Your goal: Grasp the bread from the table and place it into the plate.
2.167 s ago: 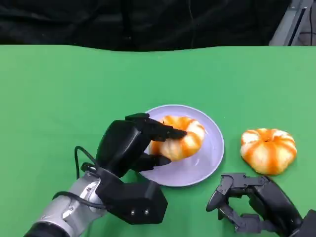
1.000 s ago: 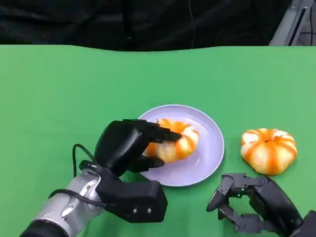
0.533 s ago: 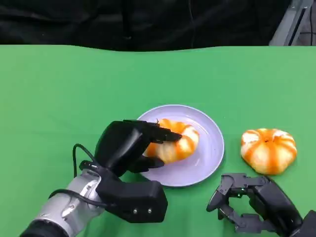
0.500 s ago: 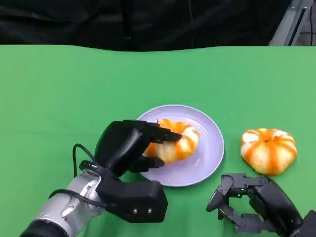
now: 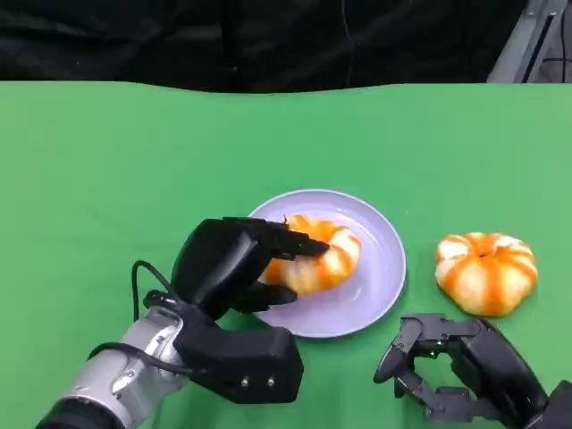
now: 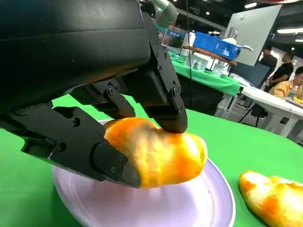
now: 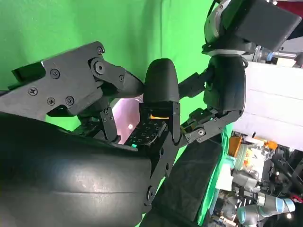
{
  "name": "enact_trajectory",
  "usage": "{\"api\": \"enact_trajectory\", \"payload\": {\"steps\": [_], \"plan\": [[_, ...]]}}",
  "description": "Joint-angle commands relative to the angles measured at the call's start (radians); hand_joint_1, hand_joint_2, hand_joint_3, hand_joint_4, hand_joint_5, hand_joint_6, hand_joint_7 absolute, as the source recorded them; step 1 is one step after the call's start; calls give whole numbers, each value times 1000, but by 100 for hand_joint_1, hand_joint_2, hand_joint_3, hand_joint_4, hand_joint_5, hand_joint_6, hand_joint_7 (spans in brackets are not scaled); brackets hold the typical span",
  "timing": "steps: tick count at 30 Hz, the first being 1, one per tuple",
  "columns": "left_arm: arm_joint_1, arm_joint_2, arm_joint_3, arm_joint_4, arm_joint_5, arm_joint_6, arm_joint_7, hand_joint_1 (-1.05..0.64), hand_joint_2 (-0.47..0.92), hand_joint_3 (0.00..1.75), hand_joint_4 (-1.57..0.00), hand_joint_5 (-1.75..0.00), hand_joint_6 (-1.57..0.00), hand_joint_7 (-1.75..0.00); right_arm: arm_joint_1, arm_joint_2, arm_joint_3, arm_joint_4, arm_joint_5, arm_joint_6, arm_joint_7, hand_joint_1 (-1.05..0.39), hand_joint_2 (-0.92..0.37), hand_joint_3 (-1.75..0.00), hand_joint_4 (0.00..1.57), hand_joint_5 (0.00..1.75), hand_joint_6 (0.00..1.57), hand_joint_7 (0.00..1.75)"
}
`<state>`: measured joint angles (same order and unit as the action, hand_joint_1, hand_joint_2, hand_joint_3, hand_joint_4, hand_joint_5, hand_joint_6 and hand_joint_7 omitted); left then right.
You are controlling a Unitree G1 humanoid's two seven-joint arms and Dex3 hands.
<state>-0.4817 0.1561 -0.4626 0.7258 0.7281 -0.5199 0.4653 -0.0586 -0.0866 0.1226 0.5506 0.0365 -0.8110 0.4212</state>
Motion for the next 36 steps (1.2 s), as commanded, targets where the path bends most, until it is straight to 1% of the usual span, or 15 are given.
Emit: {"api": "enact_trajectory", "payload": {"steps": [1,2,4,5,7,11,12,13,16,20,30,36], "plan": [[-3,16,3,-13,1,4,8,-19,92,3,-96,-1,-106,0,-1,-10,-7,-8,5,1,-4,-15,-71,-80,75,158,85,108],[-1,15,8,-14,-7,-9,13,-19,92,3,-96,-1,-106,0,-1,-10,-6,-6,7,-1,-2,-15,-71,-80,75,158,85,108],[1,15,14,-12,-24,-38,14,-44,92,23,-78,0,-70,0,-1,-9,-5,-7,8,1,-1,-14,-70,-81,75,159,85,110],[2,15,15,-10,-29,-46,14,-49,92,26,-75,0,-65,0,-1,-9,-5,-8,8,2,-1,-14,-70,-81,74,160,85,111],[1,16,16,-7,-30,-51,13,-52,92,30,-72,0,-60,0,-1,-9,-5,-8,8,2,-1,-14,-69,-82,74,161,84,112],[0,15,18,-5,-29,-56,12,-53,92,31,-72,0,-59,0,-1,-9,-4,-8,8,2,-1,-14,-69,-83,74,161,84,113],[0,16,21,-7,-42,-58,-10,-53,92,31,-72,0,-59,0,-1,-8,-4,-11,12,8,1,-14,-69,-83,74,161,83,113],[0,17,23,-8,-51,-60,-27,-58,92,41,-66,0,-55,0,-1,-7,-4,-13,14,13,2,-14,-69,-83,74,162,84,113],[-1,20,25,-9,-63,-60,-47,-61,92,48,-63,0,-53,0,0,-7,-4,-18,17,22,4,-14,-70,-82,75,162,84,113],[-1,19,28,-10,-66,-58,-54,-61,92,50,-63,0,-53,0,3,-7,-4,-27,14,31,2,-14,-69,-82,74,163,84,114],[0,19,30,-8,-69,-61,-56,-62,92,50,-63,0,-53,0,0,-7,-5,-18,23,20,13,-12,-69,-82,74,162,83,114],[-2,17,33,-4,-70,-67,-52,-60,92,48,-64,0,-53,0,0,-8,-6,-14,21,20,10,-13,-70,-81,74,162,84,113]]}}
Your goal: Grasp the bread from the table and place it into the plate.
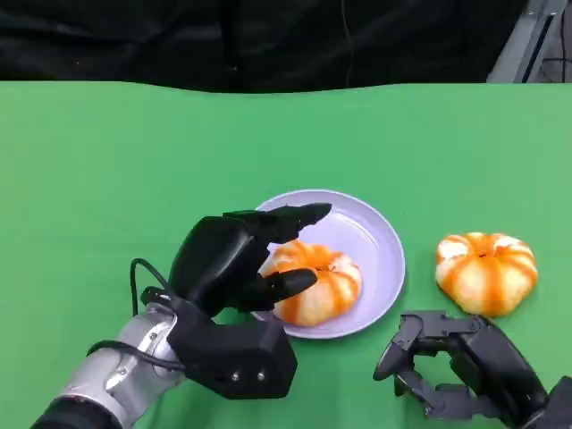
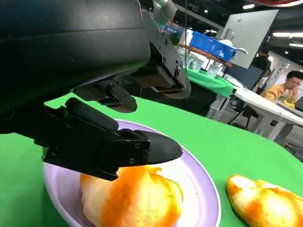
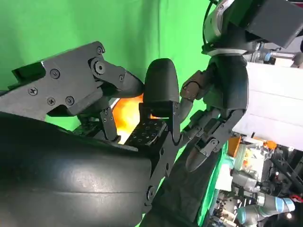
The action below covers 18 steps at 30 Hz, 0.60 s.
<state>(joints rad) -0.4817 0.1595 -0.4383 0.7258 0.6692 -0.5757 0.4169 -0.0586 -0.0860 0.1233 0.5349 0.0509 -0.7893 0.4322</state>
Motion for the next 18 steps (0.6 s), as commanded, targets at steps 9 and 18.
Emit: {"api": "enact_trajectory", "payload": {"steps": [9,18], "plan": [[2,15,25,-1,-28,-32,3,-60,92,48,-64,-1,-53,0,0,-12,-5,-5,-11,-1,-13,-14,-70,-81,75,163,84,113],[30,26,76,-55,-55,-56,27,-59,92,45,-65,-1,-53,0,-2,-11,-7,9,-19,-18,-19,-13,-70,-82,75,162,84,114]]}}
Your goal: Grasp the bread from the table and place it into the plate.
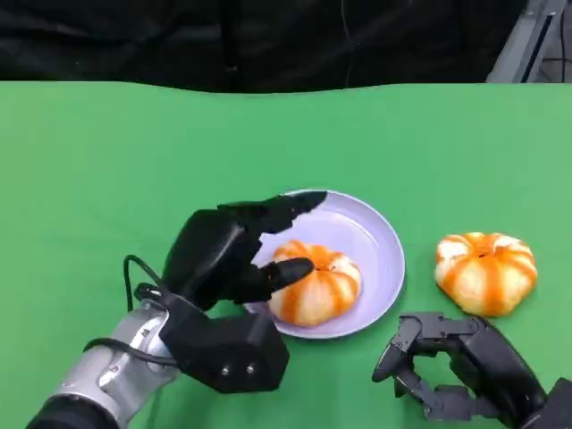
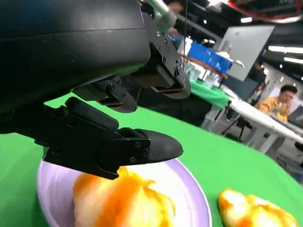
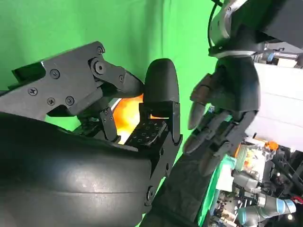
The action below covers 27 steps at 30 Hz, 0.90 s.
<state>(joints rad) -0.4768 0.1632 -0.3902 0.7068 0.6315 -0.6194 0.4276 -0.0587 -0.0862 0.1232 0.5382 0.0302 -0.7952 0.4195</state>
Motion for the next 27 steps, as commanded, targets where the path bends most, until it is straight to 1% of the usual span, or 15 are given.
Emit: {"api": "enact_trajectory", "payload": {"steps": [1,6,10,15,19,22,27], "plan": [[31,24,34,-46,-20,-15,20,-59,92,45,-66,-1,-53,0,-1,-10,-6,5,4,-10,-5,-12,-70,-82,75,162,84,114],[56,25,62,-86,-30,-17,11,-60,92,44,-67,-2,-53,0,3,-10,-5,-4,1,5,-8,-13,-70,-82,76,161,85,114],[88,31,89,-130,-65,-39,-4,-59,92,44,-69,-2,-54,-1,0,-9,-6,3,-10,-10,-19,-13,-70,-82,77,161,85,115],[141,50,148,-172,-127,-91,-9,-60,92,46,-71,-2,-55,-1,1,-12,-6,-3,-5,4,-15,-13,-70,-83,77,160,85,114],[178,50,187,-212,-184,-86,-43,-62,92,48,-73,-3,-56,-1,0,-16,-6,-1,-4,4,-10,-14,-69,-83,76,160,84,114],[202,45,218,-231,-251,-96,-78,-63,92,48,-76,-3,-58,-1,-3,-16,-7,7,3,-8,-3,-12,-70,-83,76,159,83,114],[229,36,264,-244,-344,-116,-136,-59,92,45,-80,-3,-61,-2,-3,-14,-8,9,4,-12,-2,-12,-71,-81,75,160,83,114]]}}
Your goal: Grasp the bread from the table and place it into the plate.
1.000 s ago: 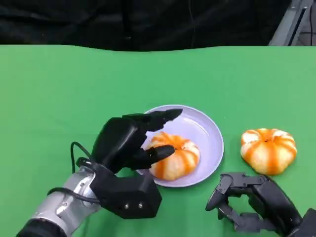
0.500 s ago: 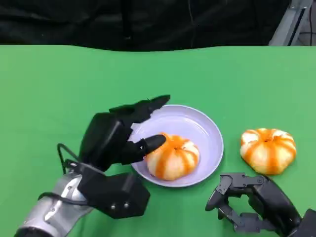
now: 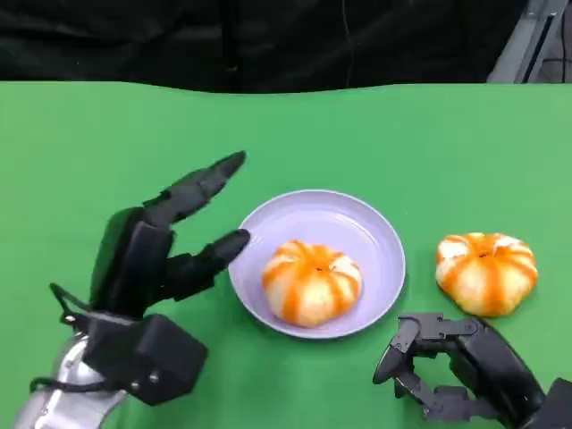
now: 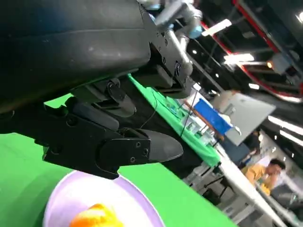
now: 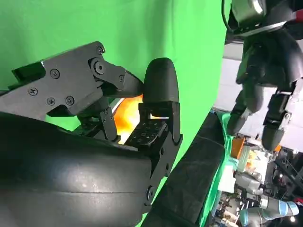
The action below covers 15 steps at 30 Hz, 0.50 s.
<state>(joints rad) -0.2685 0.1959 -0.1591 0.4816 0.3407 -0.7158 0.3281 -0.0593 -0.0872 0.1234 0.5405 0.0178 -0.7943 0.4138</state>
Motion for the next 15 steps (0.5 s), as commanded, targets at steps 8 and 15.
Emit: {"api": "enact_trajectory", "payload": {"steps": [8,15], "plan": [[107,12,124,-31,-211,-67,-145,-56,92,45,-82,-3,-61,-1,0,-19,-9,9,17,-21,6,-11,-71,-80,75,161,83,114],[157,8,164,-5,-264,-118,-214,-60,92,45,-85,-3,-62,-1,2,-22,-10,9,24,-20,17,-11,-72,-79,75,161,83,114]]}}
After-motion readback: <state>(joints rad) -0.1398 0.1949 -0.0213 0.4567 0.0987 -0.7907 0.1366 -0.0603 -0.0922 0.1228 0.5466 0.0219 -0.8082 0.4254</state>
